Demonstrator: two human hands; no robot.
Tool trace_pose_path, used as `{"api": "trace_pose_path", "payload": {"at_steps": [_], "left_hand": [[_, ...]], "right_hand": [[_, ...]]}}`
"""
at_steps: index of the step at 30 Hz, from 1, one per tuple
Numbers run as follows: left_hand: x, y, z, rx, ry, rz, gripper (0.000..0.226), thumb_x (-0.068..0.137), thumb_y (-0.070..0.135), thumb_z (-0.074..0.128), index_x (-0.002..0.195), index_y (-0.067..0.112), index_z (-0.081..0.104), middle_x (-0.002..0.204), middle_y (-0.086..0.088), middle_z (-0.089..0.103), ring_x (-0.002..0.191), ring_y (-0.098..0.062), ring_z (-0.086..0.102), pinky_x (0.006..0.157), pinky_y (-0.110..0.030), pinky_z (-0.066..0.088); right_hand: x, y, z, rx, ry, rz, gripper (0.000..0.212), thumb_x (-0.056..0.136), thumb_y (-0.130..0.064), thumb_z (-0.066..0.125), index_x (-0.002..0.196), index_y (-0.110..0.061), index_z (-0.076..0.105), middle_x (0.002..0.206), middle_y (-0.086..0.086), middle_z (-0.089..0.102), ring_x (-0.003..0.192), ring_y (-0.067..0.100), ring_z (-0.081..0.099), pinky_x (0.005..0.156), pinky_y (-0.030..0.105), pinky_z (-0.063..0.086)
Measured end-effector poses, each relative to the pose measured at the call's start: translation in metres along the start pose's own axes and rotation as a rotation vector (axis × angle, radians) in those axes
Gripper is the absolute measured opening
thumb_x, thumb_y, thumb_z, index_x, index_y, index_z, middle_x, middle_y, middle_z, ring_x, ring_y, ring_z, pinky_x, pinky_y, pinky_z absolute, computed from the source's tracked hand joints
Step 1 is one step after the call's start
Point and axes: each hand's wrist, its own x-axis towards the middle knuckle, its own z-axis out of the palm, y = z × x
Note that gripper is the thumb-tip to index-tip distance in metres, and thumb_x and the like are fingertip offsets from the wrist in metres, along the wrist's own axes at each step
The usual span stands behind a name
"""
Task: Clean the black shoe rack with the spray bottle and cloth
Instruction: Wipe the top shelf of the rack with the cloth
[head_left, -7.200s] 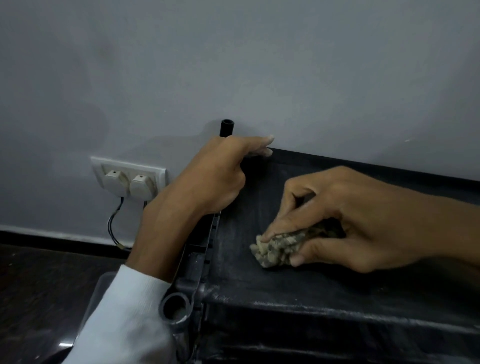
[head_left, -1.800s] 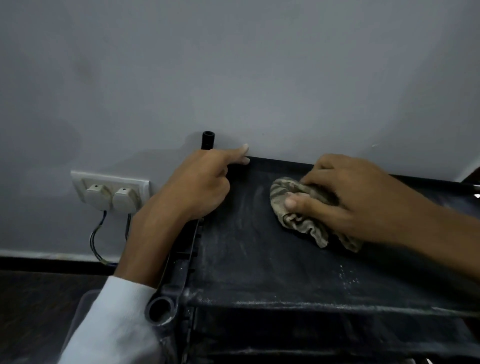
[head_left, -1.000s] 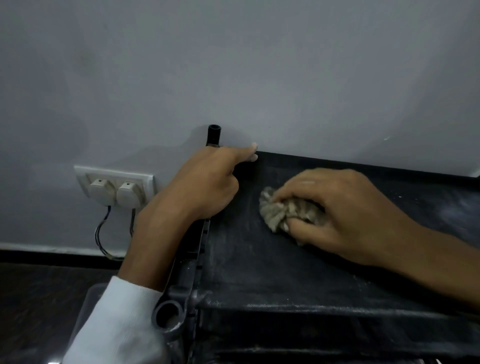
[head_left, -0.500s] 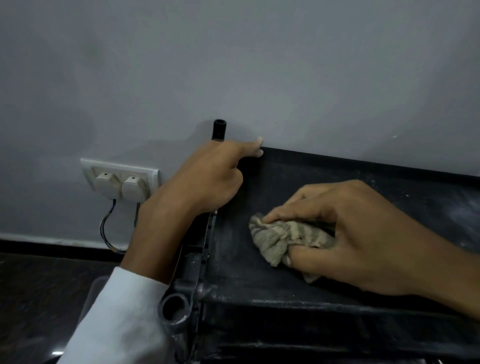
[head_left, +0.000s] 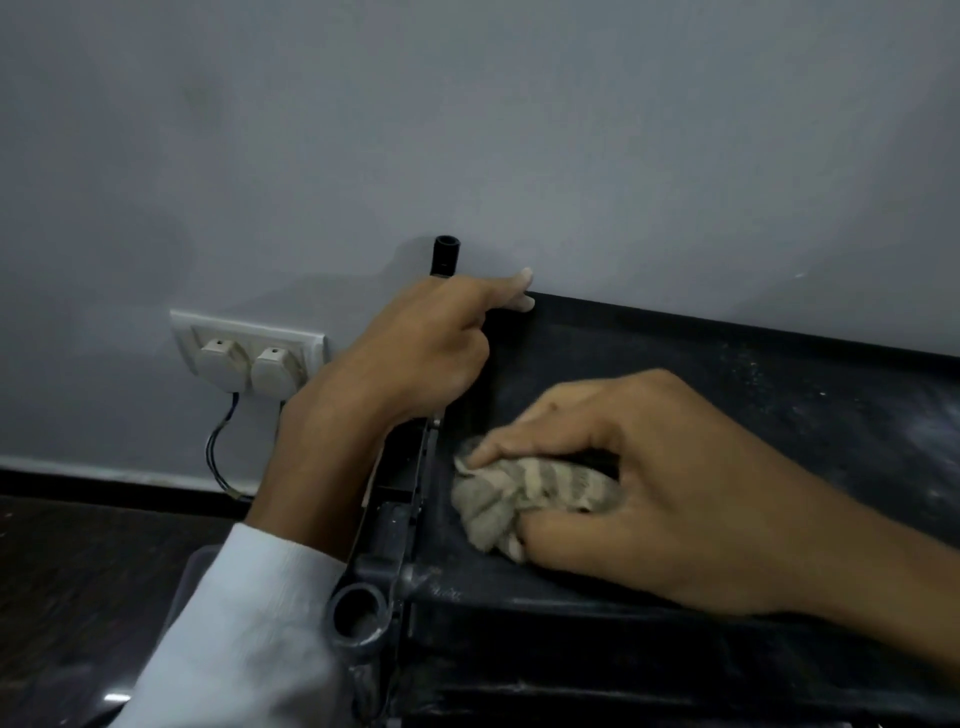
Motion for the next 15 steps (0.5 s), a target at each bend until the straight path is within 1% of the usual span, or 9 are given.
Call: {"api": "trace_pose_path", "payload": {"at_steps": [2,3,6,7,9,11,12,14,15], "left_hand": [[-0.001,0.001,0.001,0.006,-0.014,0.007,0.079,0.078,-0.016,0.036,0.147,0.022,0.045,0.139,0.012,0.057,0.107,-0.009,0.054,0.104,-0.023,0.039],[-0.001,0.001,0.002,0.018,-0.025,0.011,0.079,0.078,-0.016,0.036,0.148,0.022,0.043,0.141,0.012,0.055,0.113,-0.011,0.053,0.108,-0.027,0.038],[-0.001,0.0,0.002,0.053,-0.031,0.02,0.079,0.08,-0.015,0.036,0.149,0.023,0.041,0.142,0.009,0.054,0.124,-0.012,0.048,0.112,-0.029,0.036],[-0.001,0.0,0.002,0.057,-0.025,0.018,0.078,0.08,-0.014,0.036,0.149,0.023,0.041,0.14,0.007,0.057,0.124,-0.013,0.049,0.111,-0.029,0.037],[-0.002,0.0,0.001,0.047,-0.009,0.008,0.077,0.081,-0.014,0.036,0.147,0.024,0.044,0.128,0.006,0.064,0.108,-0.016,0.054,0.105,-0.028,0.041],[-0.002,0.0,0.0,0.018,0.001,0.003,0.076,0.081,-0.014,0.036,0.146,0.024,0.046,0.123,0.006,0.065,0.094,-0.01,0.052,0.104,-0.029,0.043],[-0.002,0.0,-0.001,0.004,-0.002,-0.001,0.075,0.081,-0.014,0.036,0.145,0.023,0.047,0.122,0.006,0.065,0.09,-0.006,0.052,0.104,-0.03,0.043],[-0.001,-0.001,-0.001,-0.008,-0.007,-0.013,0.075,0.081,-0.014,0.035,0.145,0.024,0.048,0.121,0.011,0.066,0.088,-0.003,0.053,0.102,-0.029,0.044],[0.0,-0.001,-0.001,-0.009,-0.009,-0.019,0.076,0.081,-0.014,0.034,0.145,0.025,0.048,0.121,0.016,0.065,0.088,-0.001,0.053,0.099,-0.025,0.043]], "right_hand": [[-0.008,0.004,-0.008,0.026,-0.007,0.017,0.035,0.07,-0.046,0.07,0.104,-0.042,0.074,0.094,-0.017,0.069,0.083,-0.002,0.069,0.068,0.021,0.055],[-0.009,0.007,-0.011,0.019,-0.009,0.039,0.035,0.069,-0.047,0.069,0.104,-0.044,0.074,0.093,-0.018,0.069,0.083,-0.002,0.069,0.068,0.02,0.054],[0.006,0.012,-0.014,-0.103,0.041,0.107,0.034,0.07,-0.047,0.063,0.101,-0.041,0.076,0.088,-0.016,0.07,0.077,-0.002,0.067,0.066,0.021,0.053],[0.013,0.012,-0.013,-0.114,0.06,0.131,0.033,0.071,-0.044,0.062,0.099,-0.037,0.077,0.084,-0.014,0.07,0.071,0.0,0.066,0.062,0.022,0.054],[0.023,0.009,-0.007,-0.017,0.056,0.16,0.023,0.076,-0.035,0.062,0.092,-0.029,0.077,0.073,-0.007,0.072,0.055,0.006,0.065,0.051,0.025,0.054],[0.027,0.003,-0.001,0.002,0.007,0.125,0.014,0.08,-0.029,0.063,0.085,-0.025,0.076,0.068,-0.003,0.071,0.048,0.01,0.064,0.046,0.029,0.055],[0.026,-0.001,0.0,0.017,-0.028,0.106,0.014,0.081,-0.027,0.063,0.086,-0.025,0.075,0.066,-0.003,0.071,0.047,0.009,0.063,0.044,0.027,0.053],[0.019,-0.008,0.0,0.149,-0.114,0.094,0.018,0.082,-0.025,0.063,0.094,-0.03,0.076,0.066,-0.005,0.072,0.044,0.007,0.061,0.039,0.02,0.048],[0.014,-0.011,-0.001,0.186,-0.147,0.077,0.022,0.081,-0.027,0.064,0.098,-0.034,0.075,0.07,-0.006,0.073,0.047,0.007,0.063,0.042,0.021,0.05]]}}
